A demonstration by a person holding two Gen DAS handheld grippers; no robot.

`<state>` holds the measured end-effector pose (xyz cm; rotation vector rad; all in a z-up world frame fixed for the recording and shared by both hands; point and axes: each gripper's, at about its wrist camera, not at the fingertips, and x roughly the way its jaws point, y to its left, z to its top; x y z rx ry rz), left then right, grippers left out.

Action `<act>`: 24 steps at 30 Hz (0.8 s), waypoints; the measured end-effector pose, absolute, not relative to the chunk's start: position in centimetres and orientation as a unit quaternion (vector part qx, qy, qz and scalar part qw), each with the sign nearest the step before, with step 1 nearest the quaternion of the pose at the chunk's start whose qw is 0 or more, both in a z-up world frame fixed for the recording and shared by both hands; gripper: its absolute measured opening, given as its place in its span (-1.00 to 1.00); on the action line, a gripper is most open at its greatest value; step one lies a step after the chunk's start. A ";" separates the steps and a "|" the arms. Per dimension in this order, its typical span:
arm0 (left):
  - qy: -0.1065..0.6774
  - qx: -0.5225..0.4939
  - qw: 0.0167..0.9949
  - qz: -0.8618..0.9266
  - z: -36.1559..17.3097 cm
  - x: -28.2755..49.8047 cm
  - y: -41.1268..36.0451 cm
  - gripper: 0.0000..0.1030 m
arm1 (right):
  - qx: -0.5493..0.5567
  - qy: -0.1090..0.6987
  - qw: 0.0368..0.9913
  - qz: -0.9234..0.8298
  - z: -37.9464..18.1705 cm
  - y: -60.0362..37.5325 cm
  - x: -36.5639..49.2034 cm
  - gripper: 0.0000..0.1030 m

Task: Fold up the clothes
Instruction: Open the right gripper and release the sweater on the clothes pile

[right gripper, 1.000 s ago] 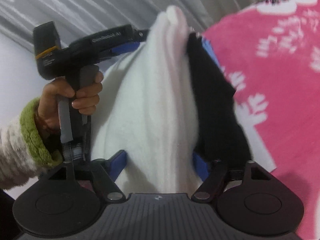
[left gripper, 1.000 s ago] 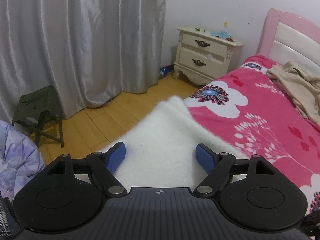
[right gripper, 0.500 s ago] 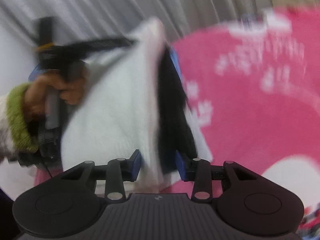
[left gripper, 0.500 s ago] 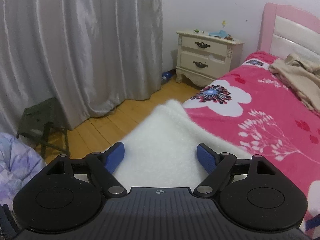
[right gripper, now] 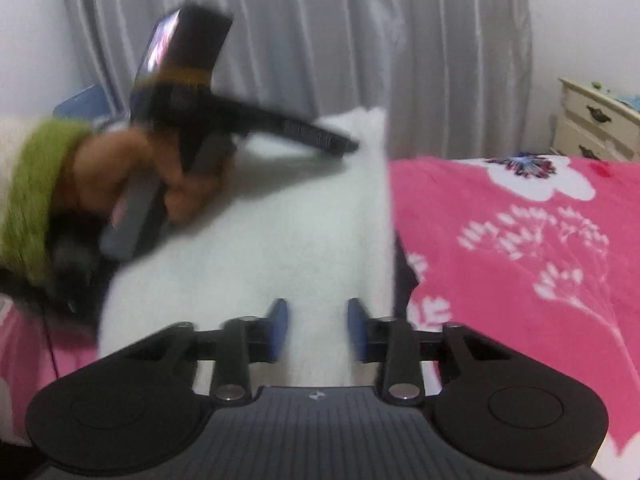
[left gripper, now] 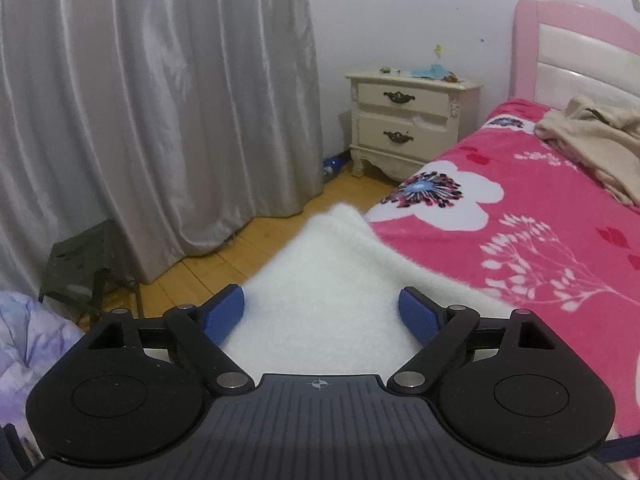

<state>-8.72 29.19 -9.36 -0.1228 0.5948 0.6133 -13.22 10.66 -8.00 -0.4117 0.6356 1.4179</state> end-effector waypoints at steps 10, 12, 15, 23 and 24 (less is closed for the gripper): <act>0.258 0.005 0.923 0.286 -6.6 -9.0 26.5 0.54 | -0.226 0.292 0.702 0.609 -9.2 12.0 -13.8 -0.49; 0.253 0.043 0.926 0.276 -6.1 -8.1 25.7 0.56 | -0.223 0.297 0.703 0.607 -9.2 11.9 -13.9 -0.49; 0.313 0.031 0.907 0.281 -7.7 -4.2 27.2 0.56 | -0.215 0.302 0.705 0.605 -9.3 11.7 -14.1 -0.49; 0.357 -0.028 0.884 0.301 -9.6 -2.1 29.6 0.62 | -0.209 0.283 0.707 0.614 -7.4 12.5 -14.5 -0.56; 0.358 -0.028 0.883 0.302 -9.6 -2.1 29.5 0.63 | -0.209 0.277 0.705 0.619 -7.2 12.7 -14.7 -0.56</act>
